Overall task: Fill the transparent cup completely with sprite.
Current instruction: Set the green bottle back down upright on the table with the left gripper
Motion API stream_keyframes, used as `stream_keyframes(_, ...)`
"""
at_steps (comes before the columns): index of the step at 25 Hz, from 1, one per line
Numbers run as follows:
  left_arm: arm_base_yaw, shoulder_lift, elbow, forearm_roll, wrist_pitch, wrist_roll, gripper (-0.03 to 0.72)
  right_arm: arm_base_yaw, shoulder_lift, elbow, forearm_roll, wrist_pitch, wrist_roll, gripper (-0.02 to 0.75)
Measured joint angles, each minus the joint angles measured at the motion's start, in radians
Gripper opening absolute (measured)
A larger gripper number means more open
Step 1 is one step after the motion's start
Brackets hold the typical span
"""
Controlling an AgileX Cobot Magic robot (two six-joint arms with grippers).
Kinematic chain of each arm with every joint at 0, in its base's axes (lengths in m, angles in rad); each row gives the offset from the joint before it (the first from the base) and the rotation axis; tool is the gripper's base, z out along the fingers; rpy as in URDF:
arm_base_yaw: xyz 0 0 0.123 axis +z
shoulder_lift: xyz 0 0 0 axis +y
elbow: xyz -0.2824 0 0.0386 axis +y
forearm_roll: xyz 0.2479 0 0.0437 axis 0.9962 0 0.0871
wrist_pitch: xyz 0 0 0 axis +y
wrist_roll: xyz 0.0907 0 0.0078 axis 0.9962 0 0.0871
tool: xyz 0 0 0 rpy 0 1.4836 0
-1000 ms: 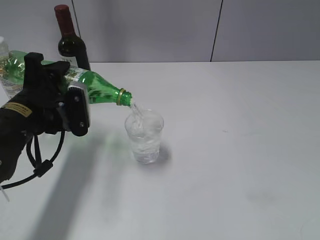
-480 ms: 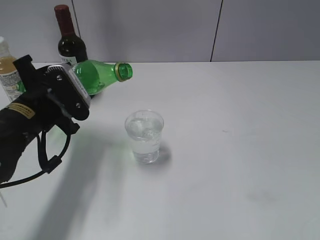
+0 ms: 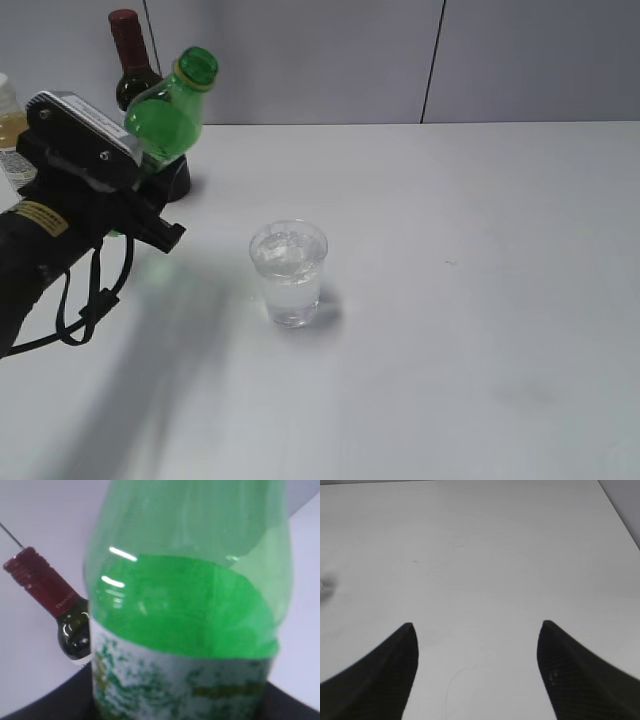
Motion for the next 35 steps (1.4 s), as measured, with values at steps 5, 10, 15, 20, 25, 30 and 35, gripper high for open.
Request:
stream_keyframes(5, 0.081, 0.0, 0.0, 0.14, -0.004, -0.27, 0.411, 0.0, 0.0, 0.0, 0.0, 0.0, 0.0, 0.563)
stream_keyframes(10, 0.156, 0.0, -0.036, 0.325, -0.004, -0.474, 0.411, 0.0, 0.0, 0.0, 0.0, 0.0, 0.0, 0.563)
stream_keyframes(15, 0.207, 0.015, -0.138, 0.527, -0.005, -0.687, 0.411, 0.0, 0.0, 0.0, 0.0, 0.0, 0.001, 0.563)
stream_keyframes(20, 0.217, 0.095, -0.262, 0.607, -0.003, -0.772, 0.411, 0.0, 0.0, 0.0, 0.0, -0.001, 0.001, 0.563)
stream_keyframes(25, 0.217, 0.194, -0.4, 0.638, 0.021, -0.821, 0.411, 0.0, 0.0, 0.0, 0.0, -0.001, 0.001, 0.563)
stream_keyframes(30, 0.209, 0.284, -0.537, 0.68, 0.08, -0.84, 0.411, 0.0, 0.0, 0.0, 0.0, 0.0, 0.001, 0.563)
stream_keyframes(35, 0.178, 0.363, -0.637, 0.693, 0.116, -0.872, 0.411, 0.0, 0.0, 0.0, 0.0, 0.0, 0.001, 0.563)
